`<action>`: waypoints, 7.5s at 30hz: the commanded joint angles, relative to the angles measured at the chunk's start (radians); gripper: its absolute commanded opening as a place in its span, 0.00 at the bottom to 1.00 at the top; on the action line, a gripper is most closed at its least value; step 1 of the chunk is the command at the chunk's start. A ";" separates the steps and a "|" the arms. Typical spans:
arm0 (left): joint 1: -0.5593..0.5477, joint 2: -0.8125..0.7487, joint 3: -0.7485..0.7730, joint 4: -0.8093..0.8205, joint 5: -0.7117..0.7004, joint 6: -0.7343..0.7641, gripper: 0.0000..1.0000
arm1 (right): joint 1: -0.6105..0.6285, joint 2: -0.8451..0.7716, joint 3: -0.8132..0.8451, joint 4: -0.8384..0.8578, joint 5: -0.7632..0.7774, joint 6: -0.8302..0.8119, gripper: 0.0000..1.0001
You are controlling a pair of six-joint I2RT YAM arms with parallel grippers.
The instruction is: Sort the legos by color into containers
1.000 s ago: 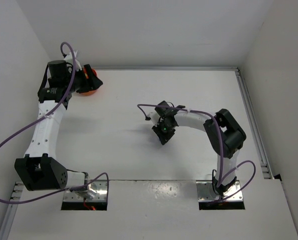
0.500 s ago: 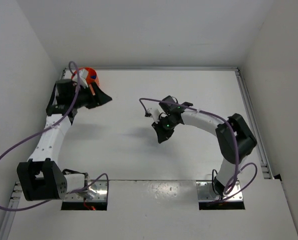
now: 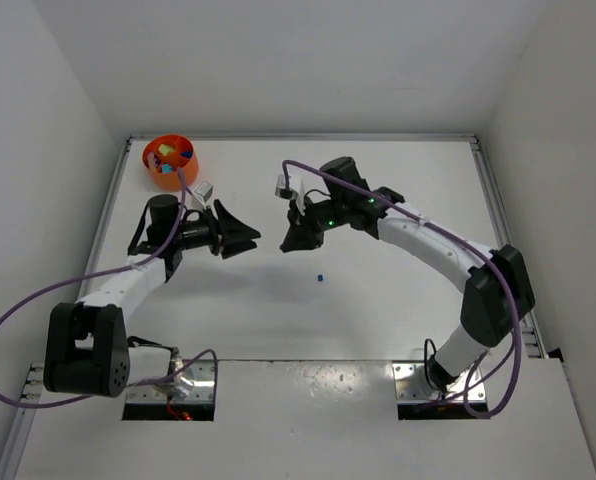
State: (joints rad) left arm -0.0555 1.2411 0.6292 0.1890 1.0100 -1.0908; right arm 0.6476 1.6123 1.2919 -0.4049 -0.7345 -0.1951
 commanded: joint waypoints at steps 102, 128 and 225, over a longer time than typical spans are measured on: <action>-0.052 0.075 0.041 0.138 0.071 -0.281 0.00 | 0.044 0.146 0.092 0.337 -0.009 0.315 0.36; 0.022 0.619 1.318 -0.848 -0.874 0.816 0.00 | -0.075 -0.020 0.014 -0.043 0.084 0.011 1.00; 0.095 1.123 1.667 -0.695 -1.199 0.956 0.35 | -0.085 0.084 -0.008 -0.196 0.302 0.000 1.00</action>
State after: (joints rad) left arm 0.0406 2.3806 2.3100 -0.5331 -0.1631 -0.1352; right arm 0.5652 1.7180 1.2846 -0.6292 -0.4274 -0.2016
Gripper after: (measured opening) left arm 0.349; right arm 0.996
